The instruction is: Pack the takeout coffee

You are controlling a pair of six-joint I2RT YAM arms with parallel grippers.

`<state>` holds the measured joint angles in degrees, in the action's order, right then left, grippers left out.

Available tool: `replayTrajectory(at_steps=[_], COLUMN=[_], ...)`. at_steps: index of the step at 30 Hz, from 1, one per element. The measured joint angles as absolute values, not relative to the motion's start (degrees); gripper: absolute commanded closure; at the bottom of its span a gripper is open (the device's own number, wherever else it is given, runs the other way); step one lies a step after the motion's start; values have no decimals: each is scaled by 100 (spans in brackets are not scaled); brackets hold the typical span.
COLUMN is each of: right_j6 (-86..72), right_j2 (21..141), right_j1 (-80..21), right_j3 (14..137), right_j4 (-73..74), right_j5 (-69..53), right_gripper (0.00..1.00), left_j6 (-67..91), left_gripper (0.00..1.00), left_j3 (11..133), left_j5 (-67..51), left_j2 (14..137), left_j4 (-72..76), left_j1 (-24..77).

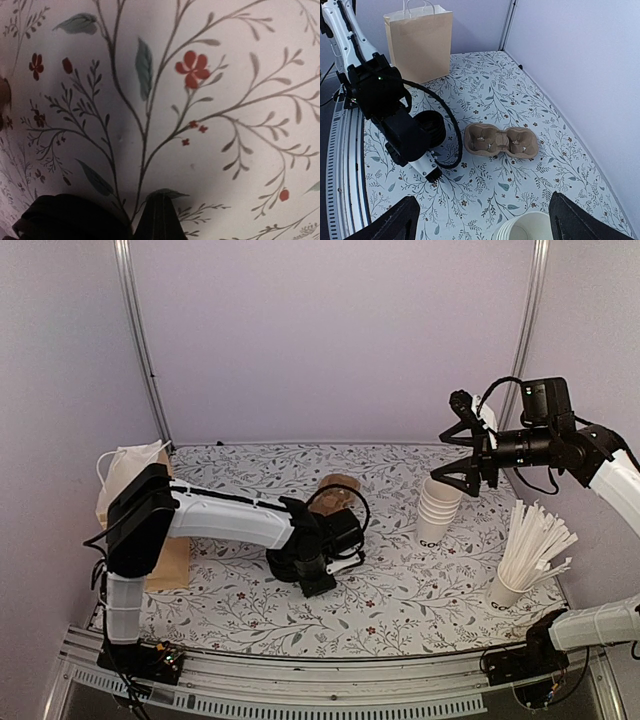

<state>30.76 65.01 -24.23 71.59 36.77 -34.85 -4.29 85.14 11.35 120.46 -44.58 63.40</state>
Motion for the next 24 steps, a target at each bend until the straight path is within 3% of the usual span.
replayTrajectory(at_steps=[14, 24], right_j6=[3065, 3068], right_j2=[6501, 6495], right_j1=[-2421, -2421], right_j3=[7037, 6919], right_j4=[3599, 3553], right_j5=[-3483, -3483], right_gripper=[7, 6], left_j6=[-587, -751], left_gripper=[100, 100], left_j3=[8075, 8925], left_j5=[1780, 2067], left_j2=[11791, 12453], left_j4=[-4491, -4145], left_j1=[4812, 3854])
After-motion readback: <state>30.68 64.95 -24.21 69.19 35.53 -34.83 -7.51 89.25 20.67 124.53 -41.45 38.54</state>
